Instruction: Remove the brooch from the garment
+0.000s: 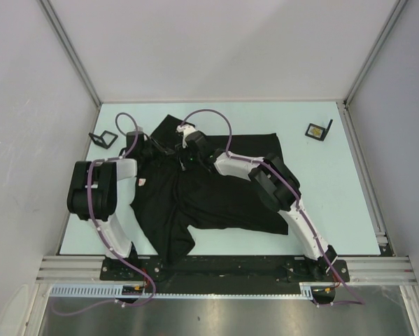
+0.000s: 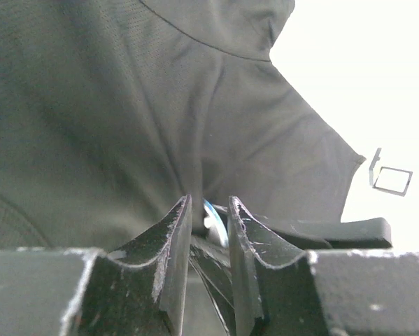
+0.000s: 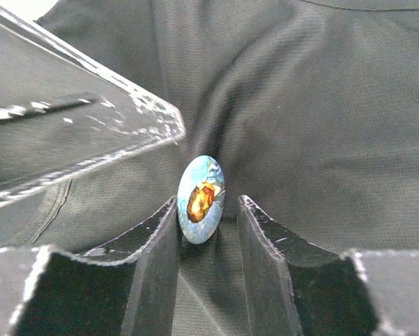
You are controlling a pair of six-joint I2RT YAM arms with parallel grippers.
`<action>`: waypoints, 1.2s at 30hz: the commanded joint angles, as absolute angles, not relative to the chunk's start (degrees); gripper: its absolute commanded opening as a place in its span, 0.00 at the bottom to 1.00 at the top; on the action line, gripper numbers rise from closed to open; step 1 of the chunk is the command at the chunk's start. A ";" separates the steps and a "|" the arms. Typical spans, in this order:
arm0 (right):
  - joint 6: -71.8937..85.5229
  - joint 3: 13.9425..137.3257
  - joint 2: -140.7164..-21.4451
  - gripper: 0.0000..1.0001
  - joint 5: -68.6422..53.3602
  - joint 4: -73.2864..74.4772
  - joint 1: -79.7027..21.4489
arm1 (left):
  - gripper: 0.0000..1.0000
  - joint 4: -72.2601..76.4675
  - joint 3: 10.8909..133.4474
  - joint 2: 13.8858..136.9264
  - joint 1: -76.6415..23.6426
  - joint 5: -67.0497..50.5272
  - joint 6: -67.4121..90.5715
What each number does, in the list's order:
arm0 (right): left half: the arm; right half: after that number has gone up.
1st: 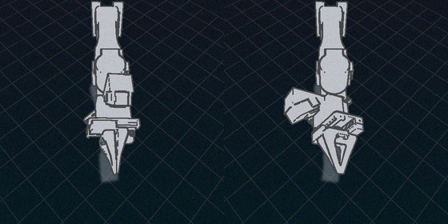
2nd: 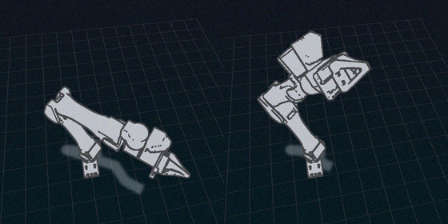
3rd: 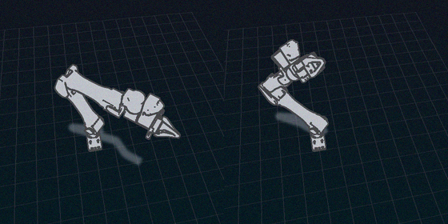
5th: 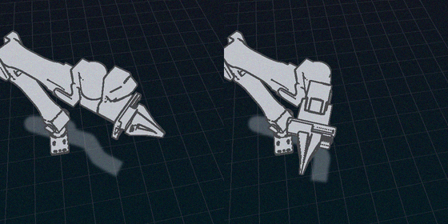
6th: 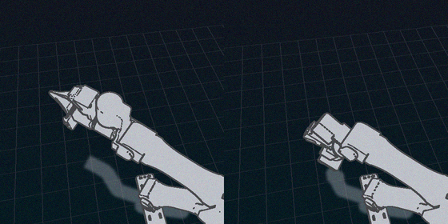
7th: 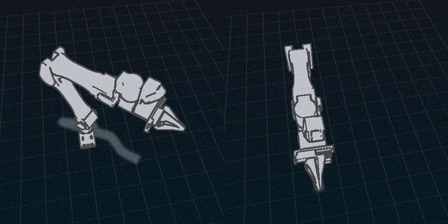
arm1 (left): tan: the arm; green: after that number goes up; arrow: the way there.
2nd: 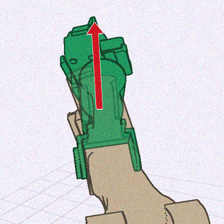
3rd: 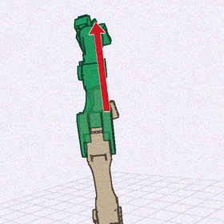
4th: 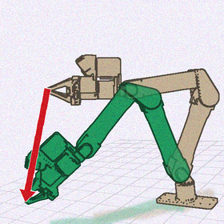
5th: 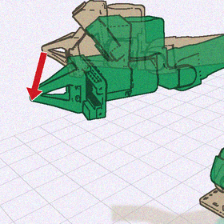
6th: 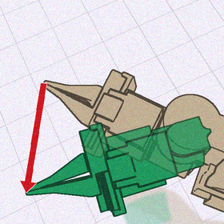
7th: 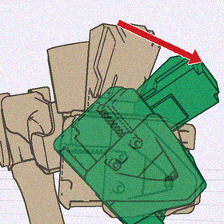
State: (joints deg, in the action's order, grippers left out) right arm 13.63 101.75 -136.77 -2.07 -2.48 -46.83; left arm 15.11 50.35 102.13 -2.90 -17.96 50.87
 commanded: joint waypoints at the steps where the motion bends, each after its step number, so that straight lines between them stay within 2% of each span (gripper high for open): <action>1: 15.47 100.99 -133.24 0.43 -3.42 -4.22 -45.62 | 0.32 14.85 52.74 104.76 -3.69 -20.04 50.36; 24: 15.82 103.27 -133.51 0.46 -6.68 -5.01 -44.39 | 0.29 15.64 51.50 106.00 -6.59 -19.86 50.01; 30: 14.59 104.24 -133.15 0.42 -5.80 -4.13 -44.47 | 0.29 15.64 51.33 105.73 -7.12 -19.78 50.19; 34: 13.98 104.33 -132.98 0.32 -5.63 -4.13 -44.47 | 0.29 15.56 50.89 104.94 -7.12 -19.42 50.19; 36: 13.89 104.33 -132.80 0.33 -5.63 -4.13 -44.56 | 0.30 15.99 50.28 104.24 -7.12 -18.99 50.27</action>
State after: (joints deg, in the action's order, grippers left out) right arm 14.87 101.58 -136.49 -6.11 -2.20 -44.60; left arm 15.35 51.13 107.33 -6.04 -18.41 50.74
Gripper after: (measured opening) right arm 0.328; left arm 0.292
